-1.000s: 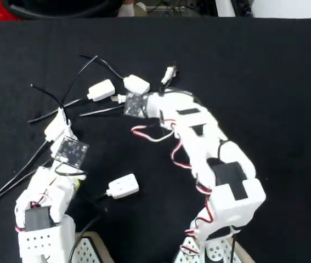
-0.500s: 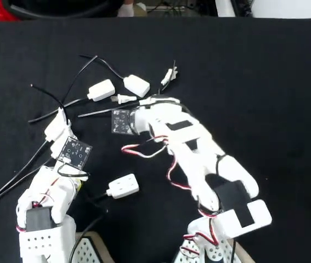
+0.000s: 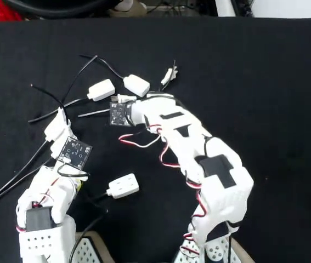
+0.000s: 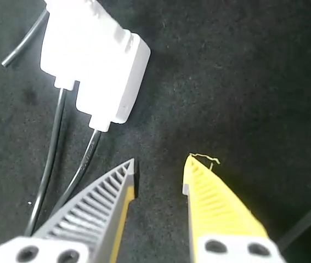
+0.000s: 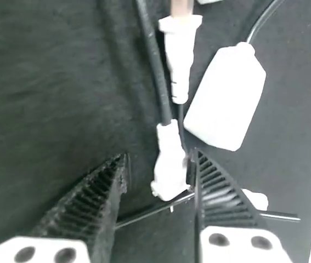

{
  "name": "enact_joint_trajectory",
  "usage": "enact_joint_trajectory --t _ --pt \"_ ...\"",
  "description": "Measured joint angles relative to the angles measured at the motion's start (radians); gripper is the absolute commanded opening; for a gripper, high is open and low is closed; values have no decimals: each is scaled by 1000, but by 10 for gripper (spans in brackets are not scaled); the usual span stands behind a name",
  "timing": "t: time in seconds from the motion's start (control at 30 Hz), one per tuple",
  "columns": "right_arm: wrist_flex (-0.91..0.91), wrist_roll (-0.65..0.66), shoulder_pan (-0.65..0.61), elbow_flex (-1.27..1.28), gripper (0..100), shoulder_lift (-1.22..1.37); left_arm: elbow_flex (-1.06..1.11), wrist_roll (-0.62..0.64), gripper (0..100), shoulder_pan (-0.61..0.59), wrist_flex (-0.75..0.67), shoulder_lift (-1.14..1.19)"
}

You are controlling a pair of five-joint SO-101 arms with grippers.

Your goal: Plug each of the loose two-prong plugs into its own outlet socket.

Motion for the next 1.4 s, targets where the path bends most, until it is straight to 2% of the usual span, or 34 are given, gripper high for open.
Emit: enact_joint_trajectory --t 0.23,0.37,0.57,0.7,0.97,1.13,1.27,1.4 --pt "2 0 17 -107 158 100 0 0 152 0 0 0" --pt "2 0 18 -149 9 141 0 0 152 0 0 0" --pt "2 0 18 -149 11 127 0 0 152 0 0 0" --pt "18 0 20 -69 11 29 0 -37 152 0 0 0" --pt "376 -75 23 37 11 -287 0 -49 152 0 0 0" --pt "729 -207 -95 34 11 -463 0 -51 152 0 0 0" --pt "1010 -308 -155 -17 12 -493 0 -51 152 0 0 0" --pt "1057 -328 -163 -20 74 -422 0 -51 152 0 9 0"
